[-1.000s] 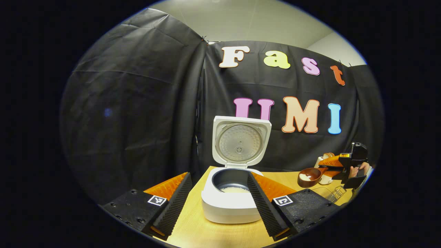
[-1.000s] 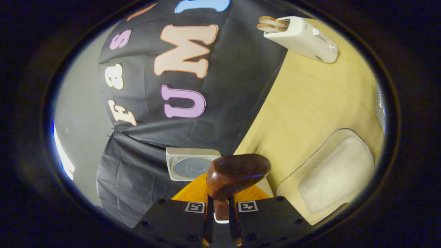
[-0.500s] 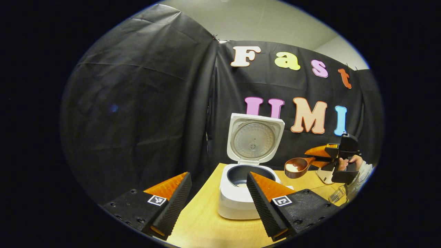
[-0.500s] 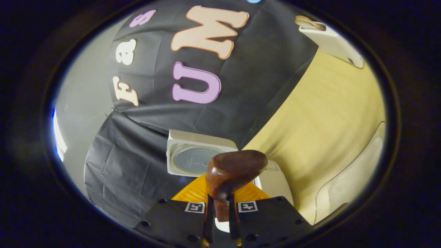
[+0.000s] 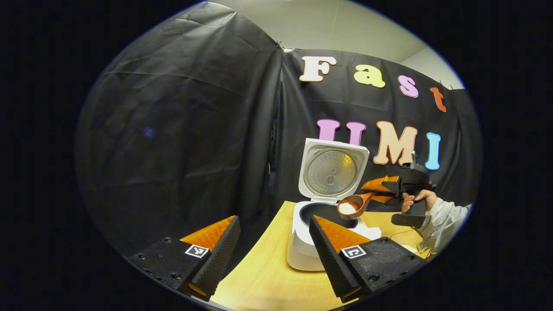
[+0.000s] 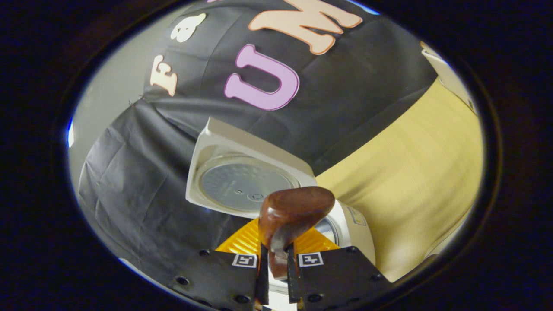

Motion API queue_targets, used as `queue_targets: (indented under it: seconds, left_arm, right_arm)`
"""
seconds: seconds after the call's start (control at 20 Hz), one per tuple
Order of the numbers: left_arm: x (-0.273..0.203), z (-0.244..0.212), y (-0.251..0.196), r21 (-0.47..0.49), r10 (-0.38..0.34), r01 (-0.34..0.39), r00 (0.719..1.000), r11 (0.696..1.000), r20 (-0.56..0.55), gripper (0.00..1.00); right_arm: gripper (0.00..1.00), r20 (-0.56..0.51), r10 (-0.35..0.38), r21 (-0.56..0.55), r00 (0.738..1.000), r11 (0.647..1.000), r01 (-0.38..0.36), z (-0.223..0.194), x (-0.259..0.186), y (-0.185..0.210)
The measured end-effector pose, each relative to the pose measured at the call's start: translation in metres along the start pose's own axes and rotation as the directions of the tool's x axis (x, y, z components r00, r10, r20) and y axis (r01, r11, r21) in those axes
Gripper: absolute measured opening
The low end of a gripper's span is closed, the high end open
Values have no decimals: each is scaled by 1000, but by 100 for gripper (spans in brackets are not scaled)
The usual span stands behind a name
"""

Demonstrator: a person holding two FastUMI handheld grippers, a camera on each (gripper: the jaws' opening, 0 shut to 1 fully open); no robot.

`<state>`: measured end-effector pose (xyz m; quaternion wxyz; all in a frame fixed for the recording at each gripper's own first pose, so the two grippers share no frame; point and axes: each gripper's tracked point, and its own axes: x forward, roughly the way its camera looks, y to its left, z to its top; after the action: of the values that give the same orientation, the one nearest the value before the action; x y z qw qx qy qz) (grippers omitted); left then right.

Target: Close the left gripper, press the button to open the rice cooker; take a wooden spoon from the chopstick holder with the right hand, scoop a spoonful of rice and pour it into the rice cooker, then put the wooden spoon back into the chopstick holder.

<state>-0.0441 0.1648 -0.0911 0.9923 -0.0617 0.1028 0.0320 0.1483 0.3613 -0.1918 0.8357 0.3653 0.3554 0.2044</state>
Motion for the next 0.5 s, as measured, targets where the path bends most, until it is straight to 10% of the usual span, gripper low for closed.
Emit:
queue_targets:
  seconds: [0.5]
  left_arm:
    - [2, -7, 22, 5, 15, -15, 1000, 1000, -15, 95]
  right_arm:
    - [18, 1, -77, -519, 997, 852, 67, -44, 41, 25]
